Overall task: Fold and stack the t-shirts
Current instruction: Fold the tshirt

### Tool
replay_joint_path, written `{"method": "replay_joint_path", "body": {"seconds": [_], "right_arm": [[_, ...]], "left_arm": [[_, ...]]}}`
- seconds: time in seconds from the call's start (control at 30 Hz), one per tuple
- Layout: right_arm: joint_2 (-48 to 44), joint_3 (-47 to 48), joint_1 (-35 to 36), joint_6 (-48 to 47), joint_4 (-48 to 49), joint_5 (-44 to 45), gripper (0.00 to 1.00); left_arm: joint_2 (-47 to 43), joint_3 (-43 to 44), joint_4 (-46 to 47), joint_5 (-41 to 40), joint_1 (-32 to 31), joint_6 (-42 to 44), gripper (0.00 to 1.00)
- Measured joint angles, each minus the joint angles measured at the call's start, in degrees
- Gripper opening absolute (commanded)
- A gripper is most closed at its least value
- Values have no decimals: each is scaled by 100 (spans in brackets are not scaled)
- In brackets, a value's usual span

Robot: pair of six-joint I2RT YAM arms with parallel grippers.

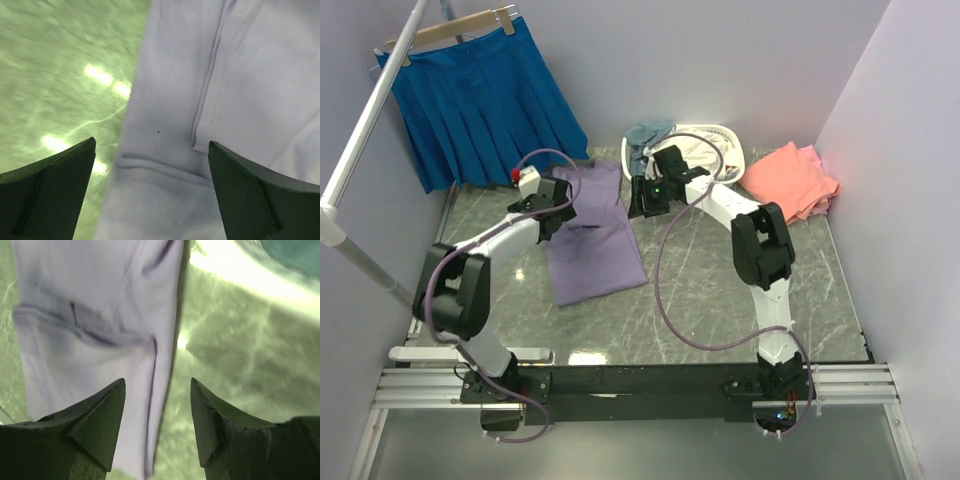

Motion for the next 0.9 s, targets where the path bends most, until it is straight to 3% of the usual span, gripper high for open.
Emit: {"method": "replay_joint_path", "body": {"seconds": [0.17,0.43,0.6,0.9], "right_arm": [[-822,-949,-42,-140,31,50,62],[-1427,-2671,-35,-179,57,-299,62],[-1593,-3001,9,-199,103,-417,61],[-1786,-3383,267,-177,264,-592,61]], "left_arm": [[-804,-81,-299,70,2,-160,99],[-1814,-1493,-610,857,-352,-793,99],[-2022,-2052,-881,1084,-796,-1204,99],[-3143,-3069,-1143,1309,-916,-1891,99]]}}
